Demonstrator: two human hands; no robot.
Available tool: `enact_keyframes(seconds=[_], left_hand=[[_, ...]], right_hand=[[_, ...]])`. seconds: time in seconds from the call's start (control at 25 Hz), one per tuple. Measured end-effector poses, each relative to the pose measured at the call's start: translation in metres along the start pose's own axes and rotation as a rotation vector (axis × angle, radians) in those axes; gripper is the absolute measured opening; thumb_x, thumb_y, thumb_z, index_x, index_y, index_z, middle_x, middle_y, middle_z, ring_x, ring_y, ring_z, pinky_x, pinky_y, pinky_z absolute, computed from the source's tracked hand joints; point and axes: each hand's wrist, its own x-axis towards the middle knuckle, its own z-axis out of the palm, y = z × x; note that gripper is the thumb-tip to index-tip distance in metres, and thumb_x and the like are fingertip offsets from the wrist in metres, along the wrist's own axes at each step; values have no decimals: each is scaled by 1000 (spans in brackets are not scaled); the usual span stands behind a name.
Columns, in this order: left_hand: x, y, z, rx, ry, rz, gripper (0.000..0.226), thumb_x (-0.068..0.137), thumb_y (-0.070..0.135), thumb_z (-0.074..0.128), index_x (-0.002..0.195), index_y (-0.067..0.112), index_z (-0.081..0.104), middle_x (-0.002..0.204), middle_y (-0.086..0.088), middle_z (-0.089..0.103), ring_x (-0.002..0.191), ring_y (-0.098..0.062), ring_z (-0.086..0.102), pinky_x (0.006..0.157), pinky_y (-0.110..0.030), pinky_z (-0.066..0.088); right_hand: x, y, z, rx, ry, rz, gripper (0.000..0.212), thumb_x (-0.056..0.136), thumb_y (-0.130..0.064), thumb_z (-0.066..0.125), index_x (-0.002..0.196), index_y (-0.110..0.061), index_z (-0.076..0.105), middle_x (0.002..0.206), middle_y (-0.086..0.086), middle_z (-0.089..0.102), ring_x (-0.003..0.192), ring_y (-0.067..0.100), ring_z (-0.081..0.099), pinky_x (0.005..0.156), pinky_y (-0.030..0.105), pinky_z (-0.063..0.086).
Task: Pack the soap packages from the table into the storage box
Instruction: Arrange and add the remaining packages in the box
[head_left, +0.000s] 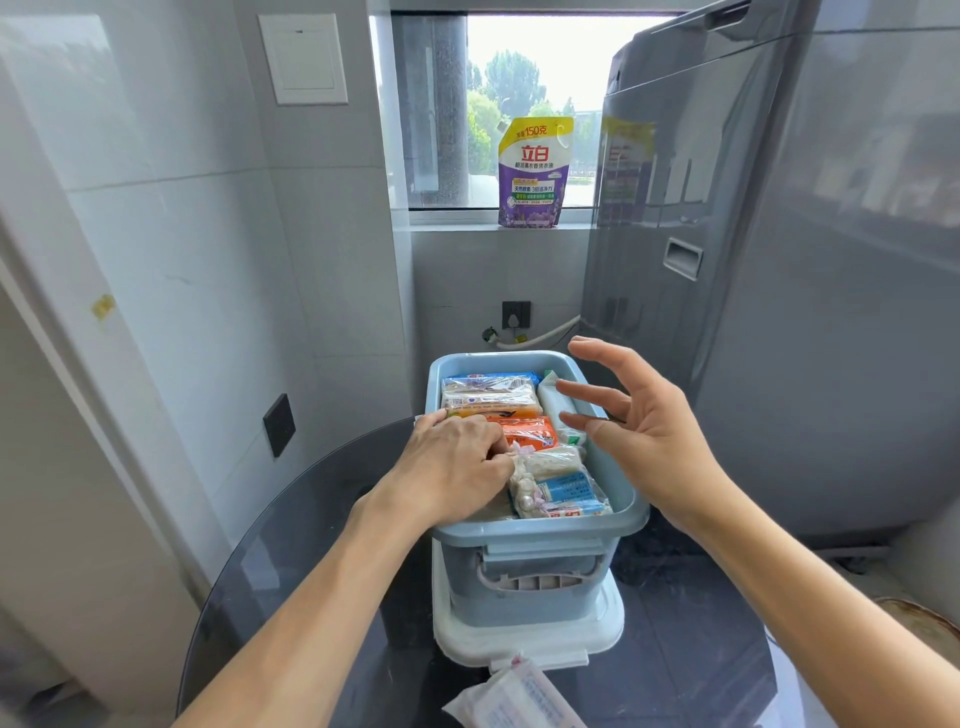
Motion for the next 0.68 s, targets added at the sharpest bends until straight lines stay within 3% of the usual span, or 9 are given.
enact_keyframes(seconds=[0.16, 0.4, 0.52, 0.68], left_hand=[[0, -1, 0, 2, -3, 0, 21, 96, 36, 43, 97, 28, 63, 119, 7, 65, 107, -8, 45, 114, -37, 19], [1, -5, -4, 69, -122, 28, 28, 90, 48, 49, 111, 32, 61, 126, 10, 58, 125, -13, 44, 119, -39, 10], [0, -6, -4, 62, -125, 33, 32, 89, 49, 51, 115, 33, 60, 127, 11, 58, 127, -13, 44, 118, -39, 8], [0, -6, -4, 58, -127, 43, 35, 89, 47, 52, 119, 33, 61, 130, 10, 56, 129, -14, 43, 120, -39, 6]], right_hand=[[1, 3, 4, -50, -55, 5, 83, 83, 27, 51, 118, -48, 60, 146, -7, 47, 119, 12, 62, 87, 33, 58], [9, 2, -6, -214, -160, 34, 79, 76, 30, 40, 119, -33, 61, 145, -13, 45, 117, 5, 61, 85, 25, 57], [13, -1, -10, -242, -174, 30, 75, 80, 28, 46, 116, -35, 62, 141, -19, 47, 115, 3, 62, 82, 21, 57], [17, -3, -15, -361, -285, 67, 81, 75, 28, 38, 113, -40, 59, 138, -18, 48, 120, 7, 58, 87, 24, 56]])
